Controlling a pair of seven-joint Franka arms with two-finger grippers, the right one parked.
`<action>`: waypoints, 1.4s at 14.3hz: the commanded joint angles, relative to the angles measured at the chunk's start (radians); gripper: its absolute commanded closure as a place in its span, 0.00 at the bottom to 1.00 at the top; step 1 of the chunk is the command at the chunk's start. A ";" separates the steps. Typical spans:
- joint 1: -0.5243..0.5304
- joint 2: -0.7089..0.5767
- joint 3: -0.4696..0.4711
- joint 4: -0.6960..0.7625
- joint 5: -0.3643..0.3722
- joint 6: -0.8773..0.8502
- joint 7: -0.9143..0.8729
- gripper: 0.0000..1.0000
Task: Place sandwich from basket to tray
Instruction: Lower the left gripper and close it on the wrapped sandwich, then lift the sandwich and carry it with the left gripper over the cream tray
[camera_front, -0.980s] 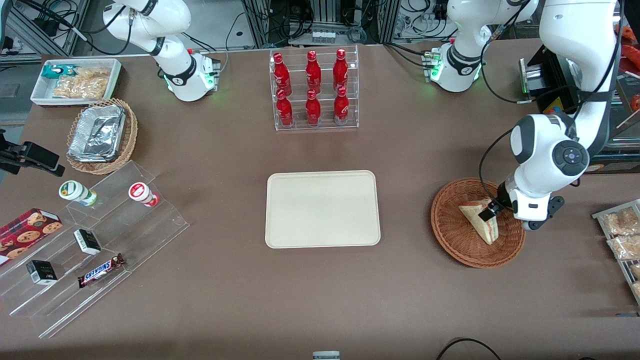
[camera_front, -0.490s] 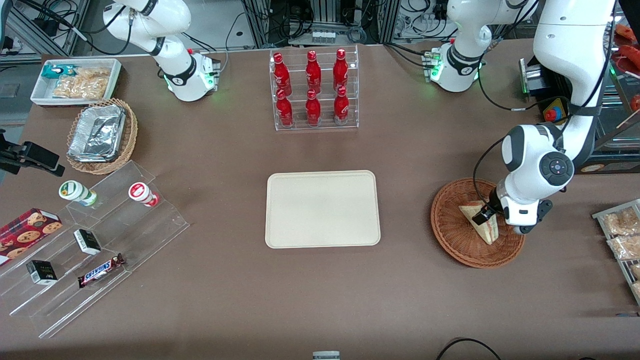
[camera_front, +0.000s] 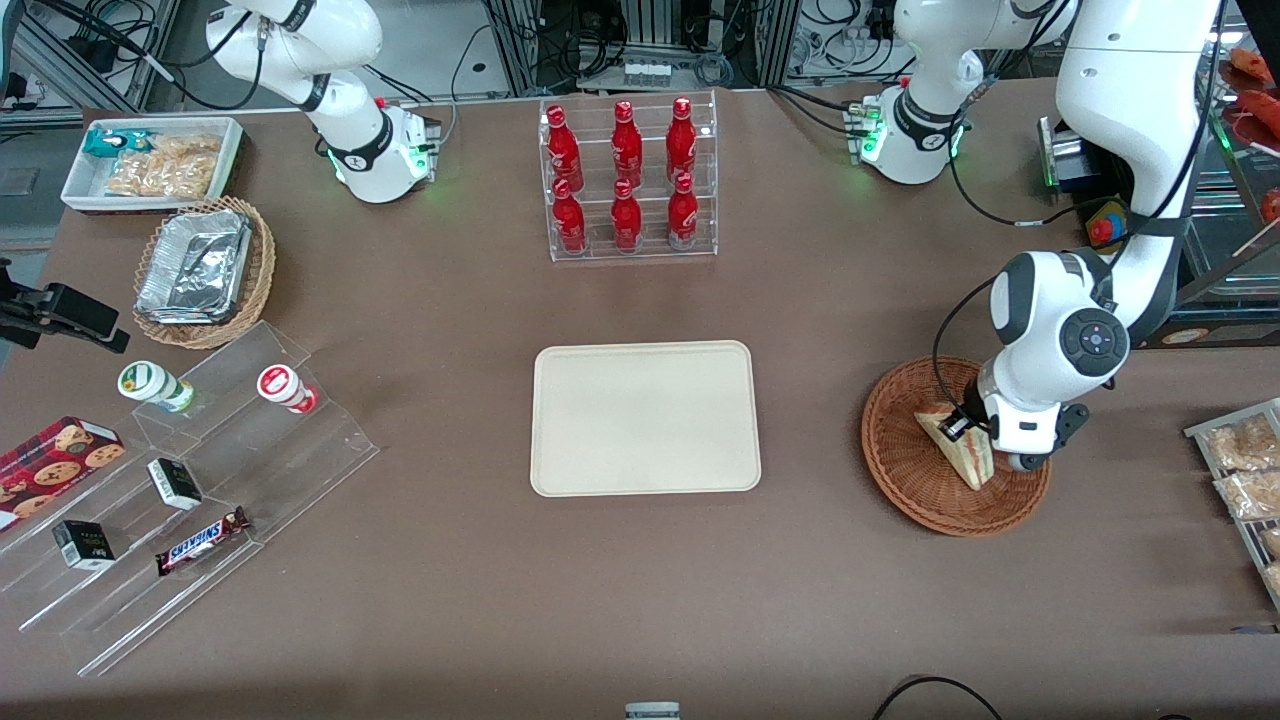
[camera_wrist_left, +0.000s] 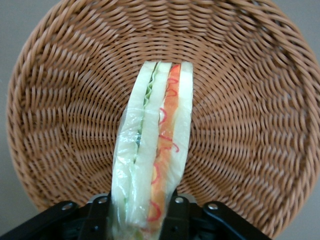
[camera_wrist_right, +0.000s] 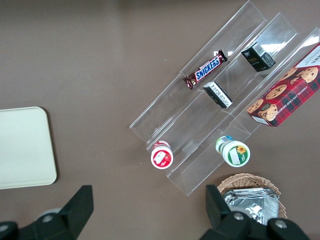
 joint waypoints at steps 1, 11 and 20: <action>-0.003 -0.010 0.004 0.133 0.006 -0.180 0.226 0.91; -0.353 0.151 0.002 0.428 -0.037 -0.387 0.267 0.88; -0.637 0.383 0.004 0.695 -0.086 -0.376 -0.136 0.88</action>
